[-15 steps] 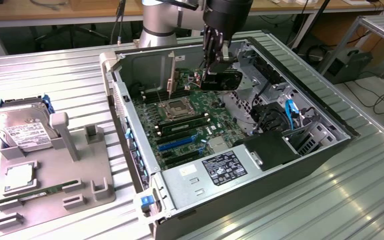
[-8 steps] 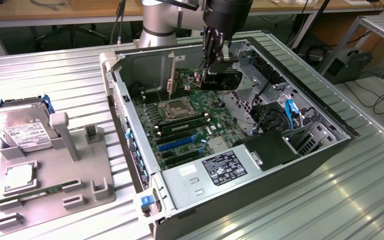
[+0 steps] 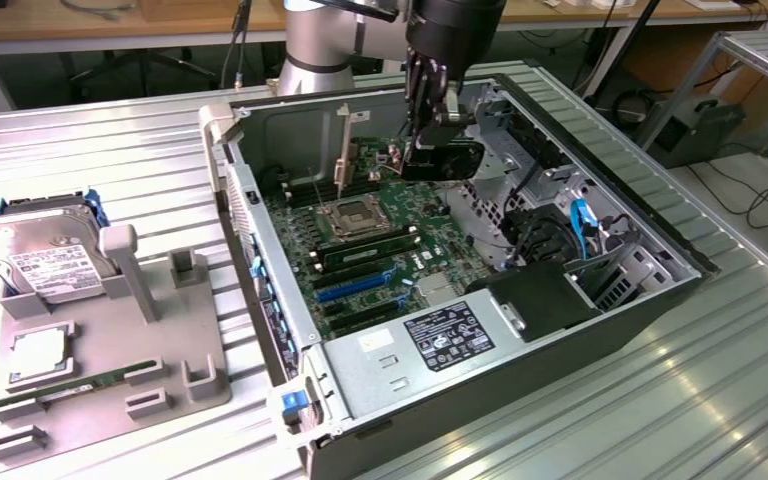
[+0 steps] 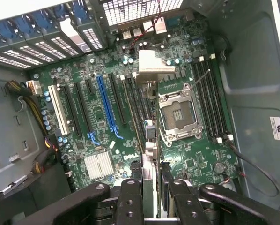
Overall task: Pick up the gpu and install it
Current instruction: 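Insert the gpu into the slot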
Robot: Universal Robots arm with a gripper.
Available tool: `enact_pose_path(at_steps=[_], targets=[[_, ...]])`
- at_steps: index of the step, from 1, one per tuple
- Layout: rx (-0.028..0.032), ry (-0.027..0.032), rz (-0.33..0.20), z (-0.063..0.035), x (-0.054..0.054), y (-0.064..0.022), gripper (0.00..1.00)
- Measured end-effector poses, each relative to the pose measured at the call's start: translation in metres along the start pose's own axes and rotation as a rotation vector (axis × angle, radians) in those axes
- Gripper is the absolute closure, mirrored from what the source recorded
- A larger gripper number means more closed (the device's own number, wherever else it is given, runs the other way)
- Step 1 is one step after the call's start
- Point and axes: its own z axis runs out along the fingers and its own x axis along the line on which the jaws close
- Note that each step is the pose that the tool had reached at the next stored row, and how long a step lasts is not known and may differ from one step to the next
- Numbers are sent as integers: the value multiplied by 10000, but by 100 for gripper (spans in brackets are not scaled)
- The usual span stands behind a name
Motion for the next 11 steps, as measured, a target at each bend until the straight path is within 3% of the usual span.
enact_pose_path(at_steps=[11], targets=[[-4,1,-180,0,0,0,73]])
